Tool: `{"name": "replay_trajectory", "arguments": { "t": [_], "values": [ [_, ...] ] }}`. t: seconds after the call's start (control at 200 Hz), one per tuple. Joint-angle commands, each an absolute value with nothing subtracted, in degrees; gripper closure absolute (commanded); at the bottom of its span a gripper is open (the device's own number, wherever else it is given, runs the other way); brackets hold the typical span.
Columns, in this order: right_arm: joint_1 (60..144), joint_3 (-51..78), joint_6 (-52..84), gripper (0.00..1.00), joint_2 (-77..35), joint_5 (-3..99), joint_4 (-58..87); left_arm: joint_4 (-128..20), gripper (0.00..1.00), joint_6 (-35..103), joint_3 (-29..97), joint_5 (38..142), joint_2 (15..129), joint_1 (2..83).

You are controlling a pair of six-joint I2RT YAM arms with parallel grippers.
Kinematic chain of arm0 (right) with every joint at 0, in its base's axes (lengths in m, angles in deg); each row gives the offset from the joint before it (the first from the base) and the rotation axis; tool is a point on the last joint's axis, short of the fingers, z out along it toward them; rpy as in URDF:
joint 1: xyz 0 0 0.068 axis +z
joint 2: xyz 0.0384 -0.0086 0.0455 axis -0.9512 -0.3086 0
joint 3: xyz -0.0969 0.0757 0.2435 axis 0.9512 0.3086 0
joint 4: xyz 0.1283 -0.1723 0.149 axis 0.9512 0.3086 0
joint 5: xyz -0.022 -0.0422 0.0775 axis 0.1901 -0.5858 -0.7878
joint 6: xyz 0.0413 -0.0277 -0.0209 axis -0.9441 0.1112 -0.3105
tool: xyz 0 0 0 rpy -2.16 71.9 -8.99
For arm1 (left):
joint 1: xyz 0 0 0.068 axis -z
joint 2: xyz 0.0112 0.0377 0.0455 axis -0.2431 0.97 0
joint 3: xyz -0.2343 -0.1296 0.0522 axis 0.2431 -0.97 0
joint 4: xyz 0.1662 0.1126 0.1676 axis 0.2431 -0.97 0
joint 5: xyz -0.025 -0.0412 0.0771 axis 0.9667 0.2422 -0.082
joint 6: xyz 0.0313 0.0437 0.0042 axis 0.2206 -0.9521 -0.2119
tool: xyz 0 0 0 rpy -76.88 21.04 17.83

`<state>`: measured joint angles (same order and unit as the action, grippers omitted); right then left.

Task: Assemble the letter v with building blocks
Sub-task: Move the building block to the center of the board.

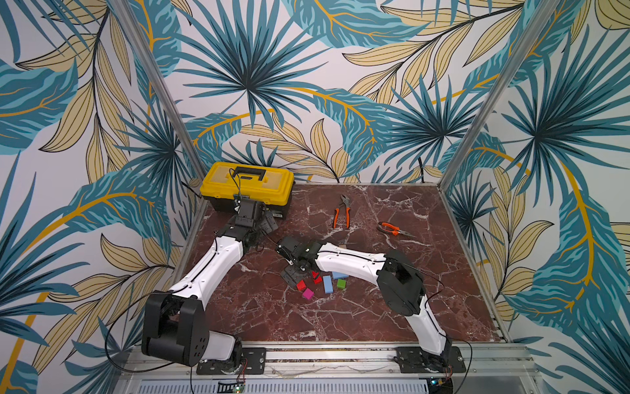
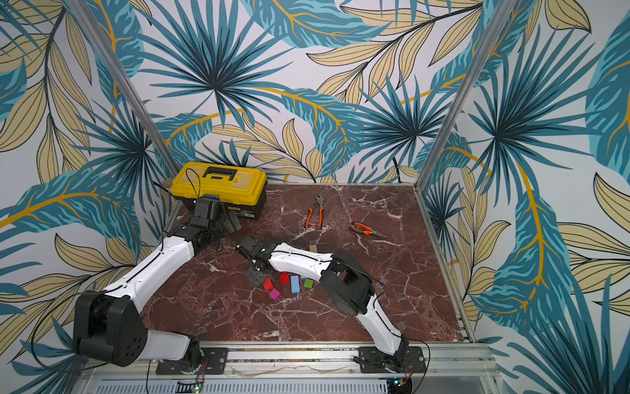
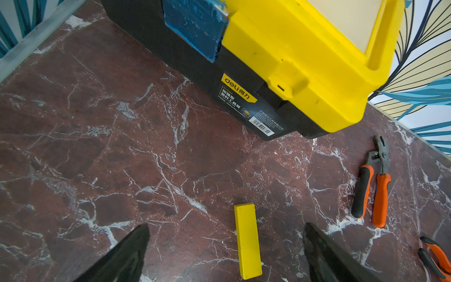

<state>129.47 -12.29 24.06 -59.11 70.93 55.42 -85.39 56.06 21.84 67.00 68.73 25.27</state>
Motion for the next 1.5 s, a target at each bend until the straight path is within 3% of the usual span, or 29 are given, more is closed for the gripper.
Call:
{"name": "replay_trajectory", "arguments": {
  "t": [0.0, 0.987, 1.497],
  "values": [
    [129.67, -14.44, 23.23, 0.02, -62.03, 72.47, 57.22, -85.32, 0.0, 55.92, 20.88, 66.73, 66.93, 24.71],
    [125.35, -16.3, 18.01, 0.02, -65.16, 78.9, 62.05, -85.25, 0.01, 55.98, 18.43, 68.55, 64.53, 21.19],
    [120.14, -8.83, 19.0, 0.02, -56.2, 77.67, 58.58, -85.29, 0.01, 55.6, 19.22, 69.86, 65.14, 21.0]
  ]
}}
